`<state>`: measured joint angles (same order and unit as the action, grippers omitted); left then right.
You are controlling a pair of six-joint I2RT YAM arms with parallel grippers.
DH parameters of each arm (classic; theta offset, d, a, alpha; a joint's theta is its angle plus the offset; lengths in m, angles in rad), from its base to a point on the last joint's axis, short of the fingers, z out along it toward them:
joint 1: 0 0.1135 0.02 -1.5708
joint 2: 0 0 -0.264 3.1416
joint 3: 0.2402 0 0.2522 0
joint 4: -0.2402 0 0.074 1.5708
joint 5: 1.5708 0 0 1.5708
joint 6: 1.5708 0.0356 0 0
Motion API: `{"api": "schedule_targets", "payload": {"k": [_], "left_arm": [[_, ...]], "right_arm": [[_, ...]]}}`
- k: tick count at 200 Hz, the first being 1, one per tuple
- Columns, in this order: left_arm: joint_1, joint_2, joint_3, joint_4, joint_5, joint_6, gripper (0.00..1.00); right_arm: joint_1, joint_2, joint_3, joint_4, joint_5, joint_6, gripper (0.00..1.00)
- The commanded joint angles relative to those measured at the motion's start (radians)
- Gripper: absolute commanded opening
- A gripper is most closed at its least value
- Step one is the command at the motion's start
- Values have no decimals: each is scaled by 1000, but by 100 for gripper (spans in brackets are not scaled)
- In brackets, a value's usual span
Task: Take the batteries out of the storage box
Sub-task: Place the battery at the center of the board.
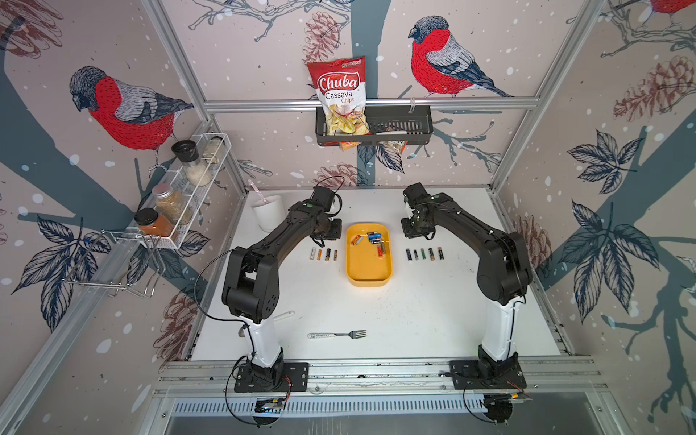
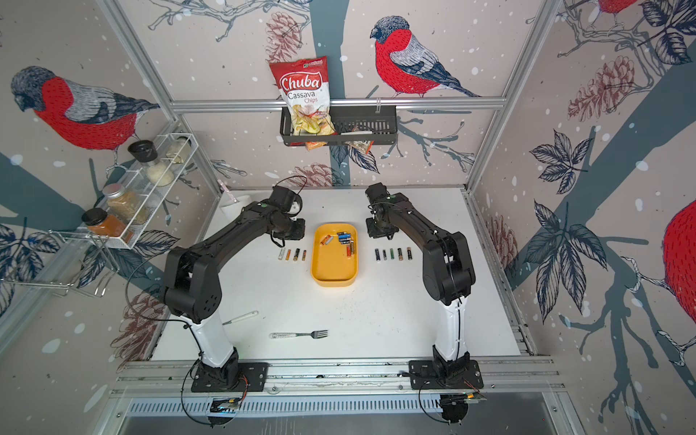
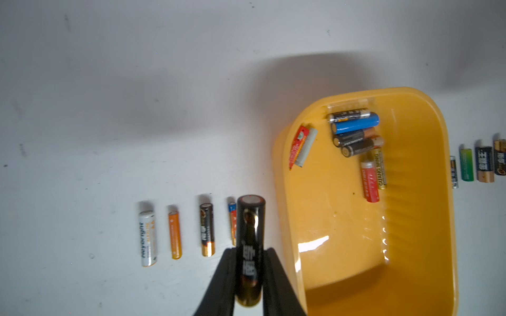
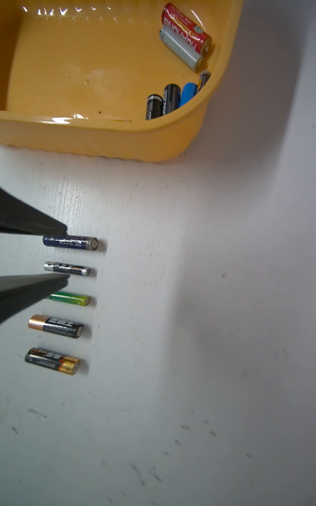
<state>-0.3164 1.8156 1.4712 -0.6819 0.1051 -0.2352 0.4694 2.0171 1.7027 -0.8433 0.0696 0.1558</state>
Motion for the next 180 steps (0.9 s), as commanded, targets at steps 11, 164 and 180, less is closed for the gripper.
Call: {"api": "schedule_targets", "payload": {"k": [11,164,180], "left_arm": [[72,-47,-59,22,-9,44,21],[215,-22,-244,124,-76,134,21],[214,-10,-253,133,-73,138,21]], "right_arm": [[4,10,17,-25,4,-3,30],[7,17,19,-48,19,-1,30],[7,14,18,-47,19,1,30]]}}
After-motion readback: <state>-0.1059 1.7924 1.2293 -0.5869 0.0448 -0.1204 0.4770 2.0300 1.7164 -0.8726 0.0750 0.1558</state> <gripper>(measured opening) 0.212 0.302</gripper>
